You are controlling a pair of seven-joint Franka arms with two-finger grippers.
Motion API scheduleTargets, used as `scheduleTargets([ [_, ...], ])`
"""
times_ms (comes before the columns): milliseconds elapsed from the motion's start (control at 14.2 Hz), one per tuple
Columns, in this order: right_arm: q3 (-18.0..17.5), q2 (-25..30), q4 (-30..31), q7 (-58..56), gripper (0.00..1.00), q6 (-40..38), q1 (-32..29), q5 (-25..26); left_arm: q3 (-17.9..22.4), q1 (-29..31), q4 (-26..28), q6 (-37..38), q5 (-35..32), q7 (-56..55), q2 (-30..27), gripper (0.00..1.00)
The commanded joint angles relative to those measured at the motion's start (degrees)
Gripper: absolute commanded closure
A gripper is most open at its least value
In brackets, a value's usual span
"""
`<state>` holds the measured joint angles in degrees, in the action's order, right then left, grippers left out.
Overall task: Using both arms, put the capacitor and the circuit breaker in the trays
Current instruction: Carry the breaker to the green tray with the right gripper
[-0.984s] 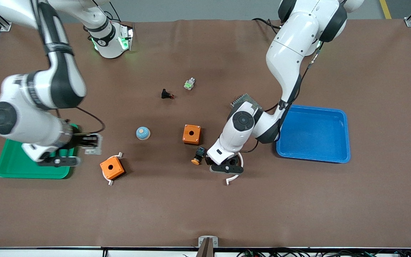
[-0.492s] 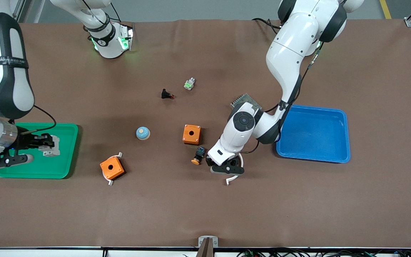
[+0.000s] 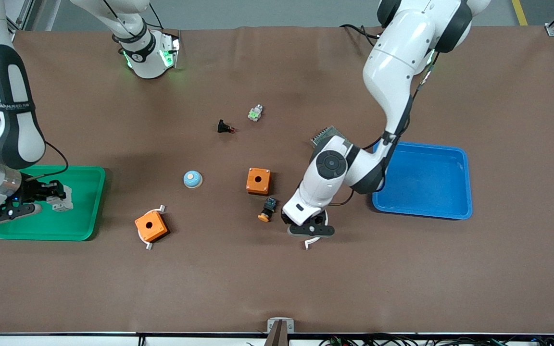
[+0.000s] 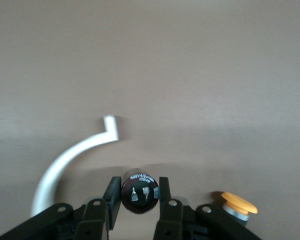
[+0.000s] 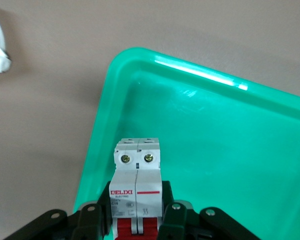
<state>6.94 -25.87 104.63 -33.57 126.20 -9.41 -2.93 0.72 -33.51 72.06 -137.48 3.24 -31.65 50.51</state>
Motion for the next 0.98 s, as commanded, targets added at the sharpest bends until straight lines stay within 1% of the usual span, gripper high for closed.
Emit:
scheduleTargets([
  [0,-1.23,-3.03,-1.09,-1.32,0.98,0.8,-1.49,1.35,-0.02,2.92,4.04,6.77,0.01,-0.16,-6.98,1.0],
  [70,-1.23,-3.48,-1.09,-1.32,0.98,0.8,-1.49,2.13,-0.02,3.96,6.14,8.79,0.1,-0.16,-9.09,1.0],
  [211,-1.23,-4.88,-1.62,-1.32,0.96,1.33,-1.57,3.28,-0.11,6.95,12.2,12.4,-0.08,0.45,-14.97,1.0],
  [352,-1.23,-6.29,-2.58,-1.32,0.93,1.5,-1.58,3.46,-0.19,10.37,18.7,12.85,-0.08,2.72,-20.33,1.0],
  [422,-1.23,-6.82,-3.02,-1.41,0.9,1.42,-1.58,3.46,-0.2,12.22,22.91,12.76,-0.08,6.83,-23.32,1.0],
  [492,-1.23,-6.82,-3.11,-1.41,0.77,1.42,-1.58,3.46,-0.28,14.67,26.26,12.76,0.01,11.3,-25.7,1.0],
  [562,-1.23,-6.82,-3.29,-1.41,0.47,1.33,-1.58,3.46,-0.37,16.96,29.77,12.76,0.01,15.79,-28.07,1.0],
  [633,-1.31,-6.74,-3.29,-1.24,0.0,1.15,-1.49,3.28,-0.37,19.07,32.77,12.76,0.01,20.7,-30.1,1.0],
  [703,-1.32,-6.47,-3.29,-1.23,0.0,0.8,-1.31,3.28,-0.37,21.09,34.8,12.76,0.1,24.58,-31.16,1.0],
  [844,-1.58,-4.55,-3.46,-0.62,0.0,-0.07,-0.87,3.11,-0.37,23.21,38.4,11.54,0.1,30.66,-32.31,1.0],
  [914,-1.75,-3.23,-3.9,-0.27,0.0,-2.6,-0.52,2.5,-0.37,23.75,40.16,10.31,0.01,32.25,-32.57,1.0],
])
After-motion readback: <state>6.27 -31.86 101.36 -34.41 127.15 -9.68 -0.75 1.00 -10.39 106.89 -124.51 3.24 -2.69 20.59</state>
